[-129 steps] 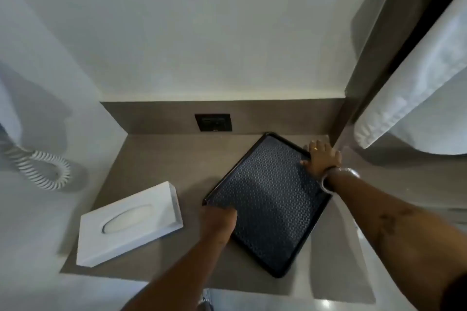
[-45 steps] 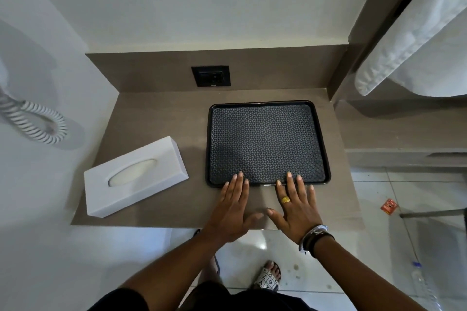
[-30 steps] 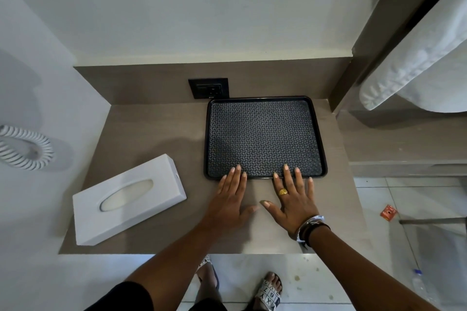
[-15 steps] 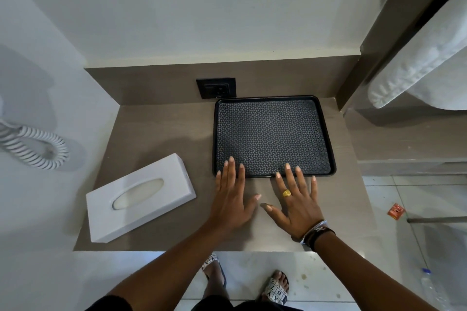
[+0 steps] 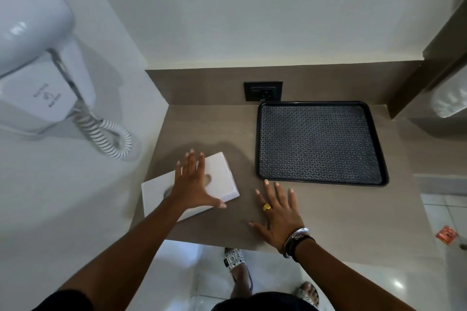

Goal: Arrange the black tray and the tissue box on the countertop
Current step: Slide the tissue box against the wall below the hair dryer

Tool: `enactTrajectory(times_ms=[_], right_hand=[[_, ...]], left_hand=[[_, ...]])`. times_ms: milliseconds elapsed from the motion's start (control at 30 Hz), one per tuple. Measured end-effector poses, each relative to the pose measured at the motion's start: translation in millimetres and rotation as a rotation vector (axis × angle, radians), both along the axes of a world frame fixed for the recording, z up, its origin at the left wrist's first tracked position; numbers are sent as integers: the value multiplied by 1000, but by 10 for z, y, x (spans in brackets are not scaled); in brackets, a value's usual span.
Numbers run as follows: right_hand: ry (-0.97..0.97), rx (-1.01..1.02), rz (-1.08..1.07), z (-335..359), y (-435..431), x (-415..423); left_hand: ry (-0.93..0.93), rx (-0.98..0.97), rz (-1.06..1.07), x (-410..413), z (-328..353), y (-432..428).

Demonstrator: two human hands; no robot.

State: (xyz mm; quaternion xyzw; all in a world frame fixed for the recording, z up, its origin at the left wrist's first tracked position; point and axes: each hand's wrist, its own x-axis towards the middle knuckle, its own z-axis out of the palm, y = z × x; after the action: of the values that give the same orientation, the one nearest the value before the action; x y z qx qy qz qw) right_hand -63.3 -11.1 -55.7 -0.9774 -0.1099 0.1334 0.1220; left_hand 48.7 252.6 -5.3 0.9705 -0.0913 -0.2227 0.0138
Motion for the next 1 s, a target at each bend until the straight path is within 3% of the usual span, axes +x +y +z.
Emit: enactTrajectory(times_ms=[300,533,733,1000], right_hand=[[71,-38,-85,-178,317,40],[60,-56,-85,-189,324,47],[72,-66,-87,-211,321,48],[53,-91,-80,-222,326,64]], left_hand=[[161,71,-195,122,17,400],[34,65,-212,95,40,408],[25,-47,73,228,35,414],[-159,-149,474,956,208,395]])
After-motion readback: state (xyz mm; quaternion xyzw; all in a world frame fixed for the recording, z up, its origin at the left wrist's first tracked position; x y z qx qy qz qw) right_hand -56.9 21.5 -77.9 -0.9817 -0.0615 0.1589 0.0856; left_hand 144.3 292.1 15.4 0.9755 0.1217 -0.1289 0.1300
